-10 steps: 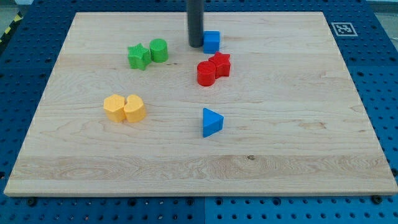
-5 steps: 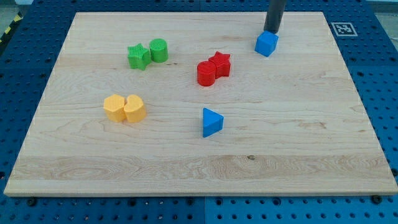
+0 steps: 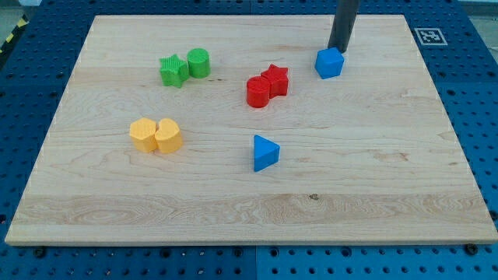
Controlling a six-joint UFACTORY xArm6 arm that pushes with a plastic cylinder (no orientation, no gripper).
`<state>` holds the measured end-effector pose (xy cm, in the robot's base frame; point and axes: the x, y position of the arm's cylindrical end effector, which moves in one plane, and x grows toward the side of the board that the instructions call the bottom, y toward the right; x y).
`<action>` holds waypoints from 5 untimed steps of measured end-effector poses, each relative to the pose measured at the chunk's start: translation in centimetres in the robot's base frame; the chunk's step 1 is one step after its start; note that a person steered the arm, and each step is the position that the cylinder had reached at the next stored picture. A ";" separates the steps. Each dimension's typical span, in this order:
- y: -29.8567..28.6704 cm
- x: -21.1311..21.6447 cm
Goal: Move the blue cube towards right side of the red star
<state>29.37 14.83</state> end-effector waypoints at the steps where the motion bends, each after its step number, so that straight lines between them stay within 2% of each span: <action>1: -0.3 2.7; 2: -0.4 4.7; 3: -1.6 3.1; 5: -2.5 5.0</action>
